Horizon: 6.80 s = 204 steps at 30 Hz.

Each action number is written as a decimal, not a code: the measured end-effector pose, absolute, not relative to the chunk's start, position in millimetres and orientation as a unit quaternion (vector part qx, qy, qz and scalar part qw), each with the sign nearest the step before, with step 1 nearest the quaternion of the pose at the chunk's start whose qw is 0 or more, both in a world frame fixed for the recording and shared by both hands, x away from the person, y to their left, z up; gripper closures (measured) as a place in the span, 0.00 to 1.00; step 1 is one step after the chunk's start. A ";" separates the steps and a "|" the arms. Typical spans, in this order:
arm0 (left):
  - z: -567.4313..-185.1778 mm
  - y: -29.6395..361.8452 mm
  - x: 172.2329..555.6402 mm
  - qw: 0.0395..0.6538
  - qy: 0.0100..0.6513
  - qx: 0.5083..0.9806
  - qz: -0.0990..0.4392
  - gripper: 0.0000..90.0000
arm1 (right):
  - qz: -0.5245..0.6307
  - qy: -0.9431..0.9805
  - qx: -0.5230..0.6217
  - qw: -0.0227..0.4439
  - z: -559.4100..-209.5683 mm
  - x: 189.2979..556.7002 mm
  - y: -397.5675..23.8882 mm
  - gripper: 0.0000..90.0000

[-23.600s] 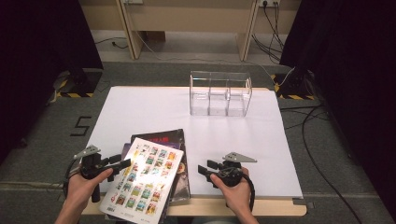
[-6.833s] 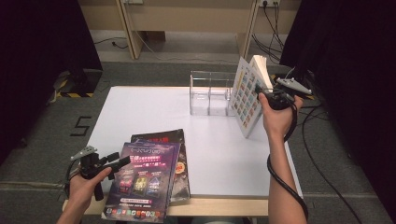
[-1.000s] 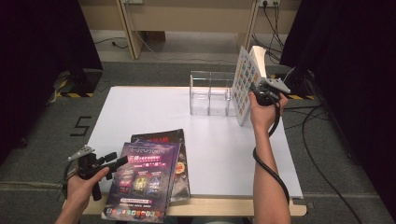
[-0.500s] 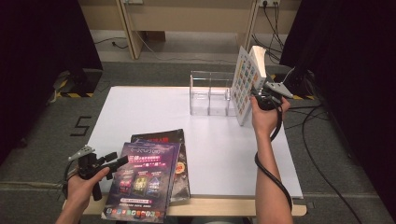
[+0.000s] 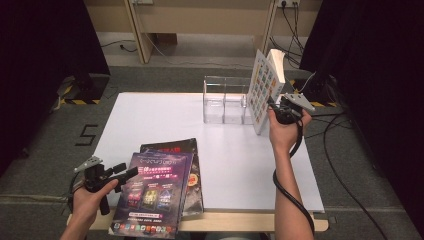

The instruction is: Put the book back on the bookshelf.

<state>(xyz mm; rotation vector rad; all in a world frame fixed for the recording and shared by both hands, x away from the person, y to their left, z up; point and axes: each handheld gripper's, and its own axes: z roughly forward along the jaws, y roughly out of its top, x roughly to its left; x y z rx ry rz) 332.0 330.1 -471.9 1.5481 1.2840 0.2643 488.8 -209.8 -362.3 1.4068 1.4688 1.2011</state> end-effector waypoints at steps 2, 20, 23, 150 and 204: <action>-472.0 330.0 331.9 0.528 0.538 0.648 0.111 0.32 | 0.470 0.576 0.549 0.381 -362.2 485.8 -209.5 0.58; -472.7 330.3 331.9 0.515 0.542 0.654 0.116 0.33 | 0.469 0.600 0.543 0.354 -373.8 451.3 -195.7 0.59; -473.1 330.5 331.8 0.513 0.543 0.655 0.117 0.33 | 0.472 0.603 0.542 0.347 -377.2 446.1 -192.3 0.59; -483.7 341.8 336.6 0.421 0.601 0.669 0.116 1.00 | 0.431 0.778 0.443 0.112 -478.0 400.8 -10.8 0.59; -481.8 331.6 340.6 0.420 0.595 0.676 0.114 1.00 | 0.428 0.787 0.439 0.072 -483.3 411.0 8.1 0.55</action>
